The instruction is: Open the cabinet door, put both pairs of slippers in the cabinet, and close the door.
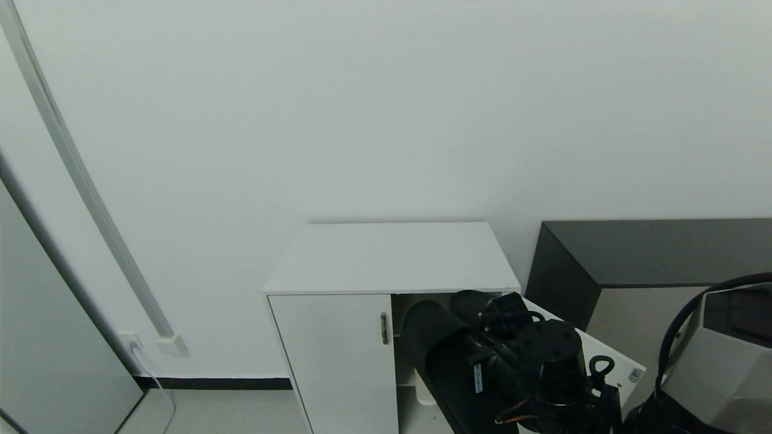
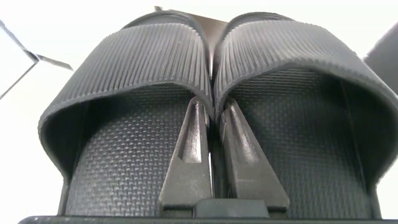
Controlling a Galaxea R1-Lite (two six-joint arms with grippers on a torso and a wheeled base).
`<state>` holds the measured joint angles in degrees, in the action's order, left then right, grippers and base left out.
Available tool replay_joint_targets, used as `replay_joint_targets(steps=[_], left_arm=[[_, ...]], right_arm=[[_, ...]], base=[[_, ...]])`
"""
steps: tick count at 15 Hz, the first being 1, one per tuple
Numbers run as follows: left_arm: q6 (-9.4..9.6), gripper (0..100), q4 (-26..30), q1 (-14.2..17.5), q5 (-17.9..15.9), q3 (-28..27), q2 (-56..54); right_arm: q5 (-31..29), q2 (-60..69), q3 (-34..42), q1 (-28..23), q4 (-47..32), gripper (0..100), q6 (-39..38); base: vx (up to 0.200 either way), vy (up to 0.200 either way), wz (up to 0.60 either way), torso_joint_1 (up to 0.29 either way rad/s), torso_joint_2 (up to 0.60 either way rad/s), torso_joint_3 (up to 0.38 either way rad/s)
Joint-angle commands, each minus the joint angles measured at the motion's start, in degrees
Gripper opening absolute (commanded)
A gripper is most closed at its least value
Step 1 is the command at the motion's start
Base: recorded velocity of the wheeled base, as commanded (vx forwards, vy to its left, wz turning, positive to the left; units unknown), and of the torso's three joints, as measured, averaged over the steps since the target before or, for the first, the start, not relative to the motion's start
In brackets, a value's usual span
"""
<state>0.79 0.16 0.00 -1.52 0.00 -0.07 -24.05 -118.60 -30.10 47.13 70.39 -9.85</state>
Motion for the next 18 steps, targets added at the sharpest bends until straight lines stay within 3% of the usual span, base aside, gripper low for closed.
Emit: replay_joint_targets(steps=[1, 13, 18], left_arm=[[0.09, 0, 0.02, 0.0, -0.06, 0.0, 0.07], [0.0, 0, 0.02, 0.0, 0.03, 0.0, 0.07], [0.0, 0, -0.07, 0.0, 0.03, 0.0, 0.07]], right_arm=[[0.06, -0.14, 0.48, -0.2, 0.45, 0, 0.01], [0.06, -2.25, 0.92, -0.37, 2.12, 0, 0.09], [0.15, -2.51, 1.27, -0.46, 2.56, 0, 0.09]], base=[[0.0, 0.0, 0.0, 0.0, 0.0, 0.0], [0.0, 0.0, 0.0, 0.0, 0.0, 0.0], [0.0, 0.0, 0.0, -0.133, 0.29, 0.155]])
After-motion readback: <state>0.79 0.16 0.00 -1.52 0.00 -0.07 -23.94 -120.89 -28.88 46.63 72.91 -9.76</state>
